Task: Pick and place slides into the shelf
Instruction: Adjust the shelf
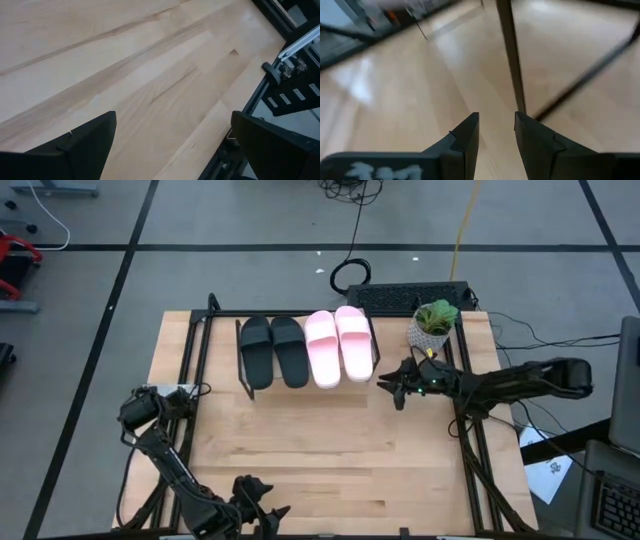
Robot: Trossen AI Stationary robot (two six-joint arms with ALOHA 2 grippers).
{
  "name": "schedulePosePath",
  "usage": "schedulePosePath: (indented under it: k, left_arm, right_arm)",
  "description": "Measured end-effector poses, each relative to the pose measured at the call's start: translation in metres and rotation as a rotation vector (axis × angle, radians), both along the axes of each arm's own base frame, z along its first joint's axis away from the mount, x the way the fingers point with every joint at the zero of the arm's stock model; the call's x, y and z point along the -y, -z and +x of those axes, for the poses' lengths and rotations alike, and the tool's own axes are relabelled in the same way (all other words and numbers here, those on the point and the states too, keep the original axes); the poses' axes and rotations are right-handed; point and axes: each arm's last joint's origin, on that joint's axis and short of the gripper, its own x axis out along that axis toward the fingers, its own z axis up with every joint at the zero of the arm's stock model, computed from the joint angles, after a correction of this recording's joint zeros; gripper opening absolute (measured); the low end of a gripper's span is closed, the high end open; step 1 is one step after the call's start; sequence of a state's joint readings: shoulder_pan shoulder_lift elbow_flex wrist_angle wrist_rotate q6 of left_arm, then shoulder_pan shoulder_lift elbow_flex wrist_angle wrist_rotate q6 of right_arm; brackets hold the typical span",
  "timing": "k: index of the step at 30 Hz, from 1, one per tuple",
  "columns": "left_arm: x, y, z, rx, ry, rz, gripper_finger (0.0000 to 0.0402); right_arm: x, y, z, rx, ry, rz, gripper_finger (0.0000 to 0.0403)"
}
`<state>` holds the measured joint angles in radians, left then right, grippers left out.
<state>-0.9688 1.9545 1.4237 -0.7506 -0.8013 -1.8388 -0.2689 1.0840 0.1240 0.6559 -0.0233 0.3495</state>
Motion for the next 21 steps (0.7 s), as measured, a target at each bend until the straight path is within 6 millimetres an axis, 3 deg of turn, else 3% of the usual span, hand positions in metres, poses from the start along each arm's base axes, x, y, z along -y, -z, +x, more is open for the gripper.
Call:
schedulePosePath:
  k: [13,21]
  left_arm:
    - [-0.002,0.001,-0.002,-0.019,0.001,0.027,0.0395]
    - [-0.003,0.001,-0.003,-0.039,0.004,0.028,0.0395]
  right_arm:
    - [0.010,0.010,0.008,-0.025,0.050,-0.025,0.0114]
    - [0.022,0.003,0.030,-0.044,0.036,-0.059,0.0114]
